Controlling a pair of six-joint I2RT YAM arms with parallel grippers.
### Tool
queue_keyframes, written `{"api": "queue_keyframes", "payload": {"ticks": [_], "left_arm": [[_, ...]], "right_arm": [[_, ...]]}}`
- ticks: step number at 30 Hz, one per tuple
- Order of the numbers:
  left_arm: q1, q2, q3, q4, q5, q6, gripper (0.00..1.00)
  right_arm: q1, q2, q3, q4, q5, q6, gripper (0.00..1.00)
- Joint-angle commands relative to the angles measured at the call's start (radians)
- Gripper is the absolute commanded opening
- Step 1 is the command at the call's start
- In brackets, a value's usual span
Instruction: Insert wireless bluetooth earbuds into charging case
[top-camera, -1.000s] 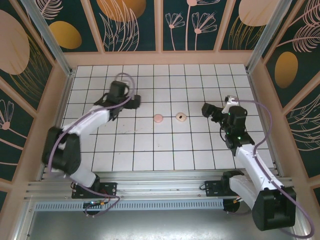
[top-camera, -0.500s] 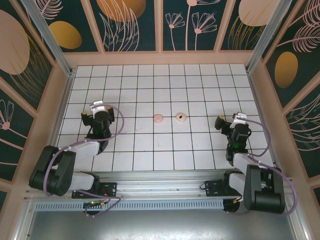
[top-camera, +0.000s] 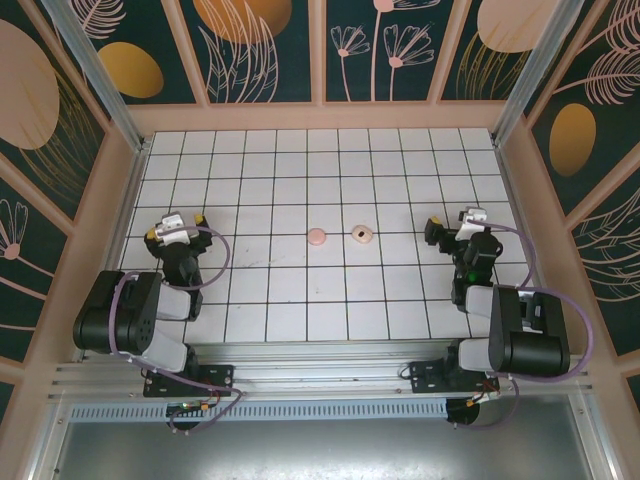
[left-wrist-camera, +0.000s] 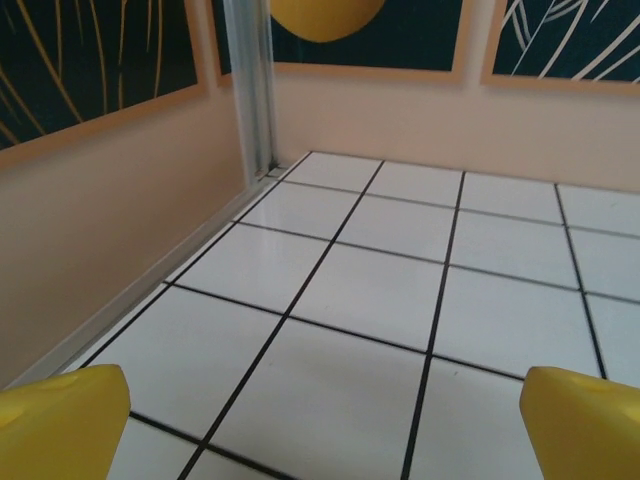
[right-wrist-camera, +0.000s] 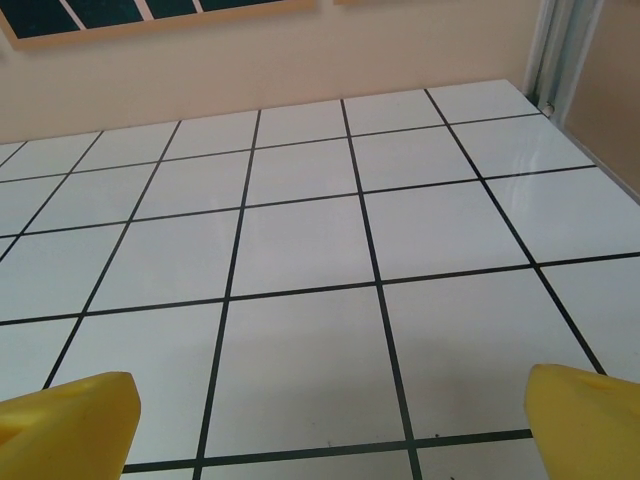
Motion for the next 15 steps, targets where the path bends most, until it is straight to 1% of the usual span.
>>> {"api": "queue_keyframes", "payload": {"ticks": [1, 2, 4, 6, 7, 9, 11, 12, 14, 15], "left_arm": [[0.008, 0.000, 0.009, 0.033, 0.049, -0.039, 0.99], [0.008, -0.012, 0.012, 0.007, 0.053, -0.040, 0.99], [0.007, -0.007, 0.011, 0.016, 0.052, -0.039, 0.99], [0.007, -0.005, 0.011, 0.024, 0.051, -0.038, 0.99], [0.008, -0.010, 0.011, 0.012, 0.054, -0.039, 0.99], [0.008, -0.008, 0.011, 0.017, 0.052, -0.039, 0.99], [0.007, -0.007, 0.010, 0.018, 0.052, -0.038, 0.99], [0.007, -0.008, 0.011, 0.016, 0.052, -0.040, 0.99], [0.008, -0.007, 0.011, 0.017, 0.053, -0.039, 0.99], [0.007, -0.007, 0.011, 0.018, 0.052, -0.038, 0.99]], "right_arm": [[-0.006, 0.000, 0.014, 0.040, 0.032, -0.006, 0.99], [-0.006, 0.003, 0.019, 0.037, 0.056, 0.005, 0.99], [-0.007, 0.003, 0.019, 0.039, 0.108, 0.026, 0.99], [0.006, -0.007, 0.001, 0.059, 0.120, 0.018, 0.99], [0.032, -0.028, -0.031, 0.095, 0.122, -0.012, 0.99], [0.058, -0.051, -0.063, 0.131, 0.101, -0.050, 0.99], [0.057, -0.050, -0.060, 0.131, 0.081, -0.028, 0.99], [0.056, -0.041, -0.058, 0.144, 0.064, -0.010, 0.99], [0.068, 0.005, -0.068, 0.249, 0.013, 0.022, 0.99], [0.100, 0.029, -0.050, 0.240, 0.041, -0.004, 0.99]]}}
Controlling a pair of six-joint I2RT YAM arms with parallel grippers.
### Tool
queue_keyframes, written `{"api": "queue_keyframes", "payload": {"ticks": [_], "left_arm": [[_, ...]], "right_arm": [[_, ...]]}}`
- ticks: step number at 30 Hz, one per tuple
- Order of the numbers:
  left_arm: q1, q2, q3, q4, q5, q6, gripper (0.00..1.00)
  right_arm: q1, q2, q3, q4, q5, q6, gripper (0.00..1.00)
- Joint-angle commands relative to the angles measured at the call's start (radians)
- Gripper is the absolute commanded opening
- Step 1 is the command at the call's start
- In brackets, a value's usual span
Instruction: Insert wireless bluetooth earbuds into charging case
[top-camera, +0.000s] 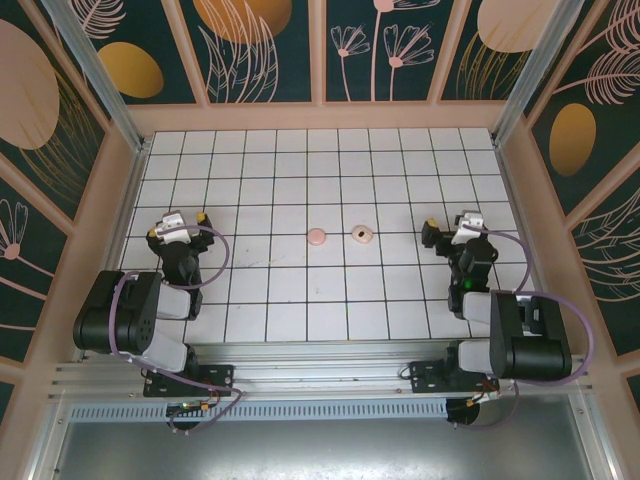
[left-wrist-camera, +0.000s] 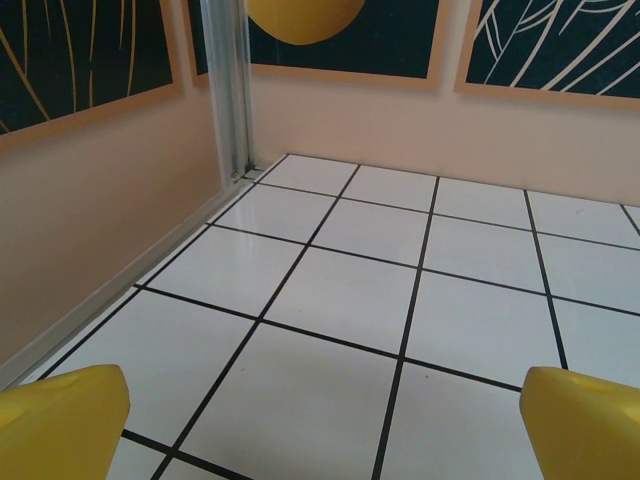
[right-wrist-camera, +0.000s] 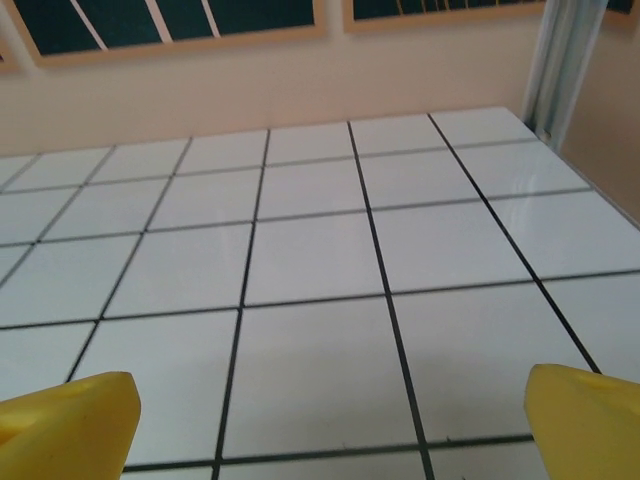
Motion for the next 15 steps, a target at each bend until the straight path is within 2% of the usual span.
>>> {"api": "queue_keyframes", "payload": {"ticks": [1, 4, 6, 8, 12, 15], "left_arm": [[0.006, -0.006, 0.010, 0.017, 0.012, -0.014, 0.99], [0.006, -0.007, 0.010, 0.019, 0.012, -0.013, 0.99], [0.006, -0.007, 0.010, 0.018, 0.012, -0.014, 0.99], [0.006, -0.006, 0.010, 0.018, 0.011, -0.014, 0.99], [0.006, -0.007, 0.010, 0.018, 0.012, -0.013, 0.99], [0.007, -0.006, 0.010, 0.019, 0.011, -0.013, 0.99]], "right_arm": [[0.061, 0.064, 0.029, 0.107, 0.019, -0.014, 0.99], [0.057, 0.130, 0.022, 0.167, 0.056, -0.002, 0.99], [0.040, 0.212, -0.003, 0.306, 0.020, 0.004, 0.99], [0.030, 0.194, 0.022, 0.214, -0.012, 0.005, 0.99], [-0.019, 0.206, 0.044, 0.192, -0.102, 0.039, 0.99], [-0.018, 0.206, 0.045, 0.197, -0.100, 0.039, 0.99]]}}
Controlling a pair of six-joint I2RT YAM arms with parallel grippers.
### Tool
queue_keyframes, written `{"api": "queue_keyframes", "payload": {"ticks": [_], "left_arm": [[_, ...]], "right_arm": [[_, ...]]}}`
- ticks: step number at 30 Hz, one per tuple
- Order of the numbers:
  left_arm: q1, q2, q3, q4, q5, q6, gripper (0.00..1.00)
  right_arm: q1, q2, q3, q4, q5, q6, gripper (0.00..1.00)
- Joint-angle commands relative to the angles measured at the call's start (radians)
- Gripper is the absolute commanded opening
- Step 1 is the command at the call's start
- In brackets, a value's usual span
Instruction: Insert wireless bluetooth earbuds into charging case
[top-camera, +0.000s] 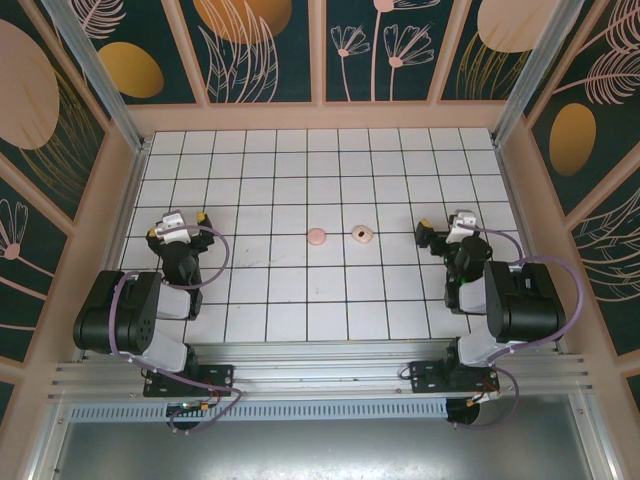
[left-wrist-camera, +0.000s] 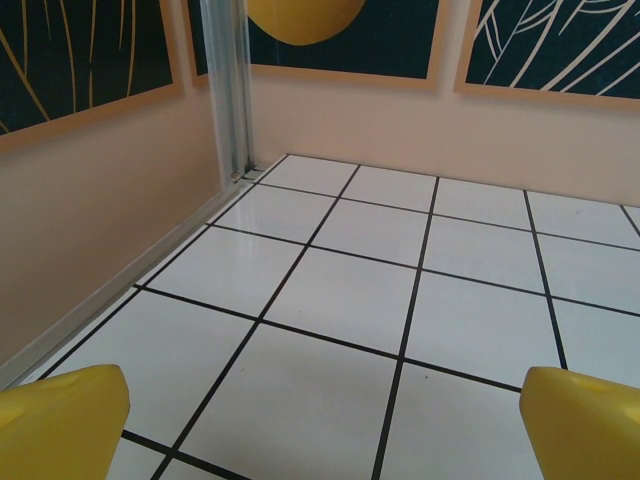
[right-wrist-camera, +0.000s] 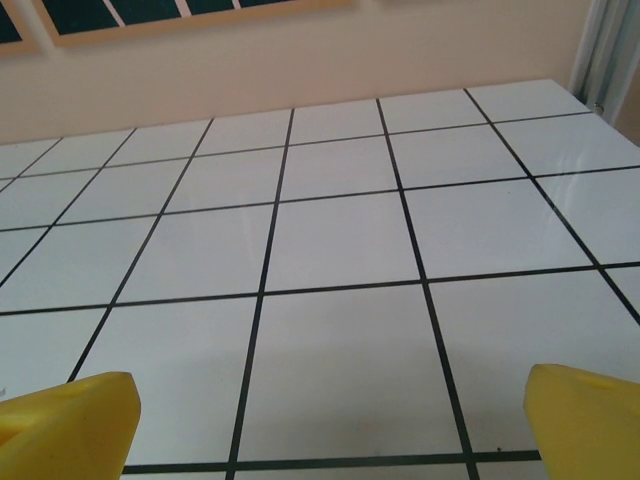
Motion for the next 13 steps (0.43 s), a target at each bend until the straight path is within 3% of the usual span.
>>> {"api": "queue_keyframes", "payload": {"ticks": [1, 13], "left_arm": [[0.007, -0.007, 0.009, 0.018, 0.012, -0.013, 0.99], [0.006, -0.007, 0.009, 0.019, 0.010, -0.015, 0.99]], "right_arm": [[-0.005, 0.002, 0.016, 0.046, -0.035, 0.016, 0.99], [-0.006, 0.003, 0.016, 0.047, -0.036, 0.017, 0.99]]}}
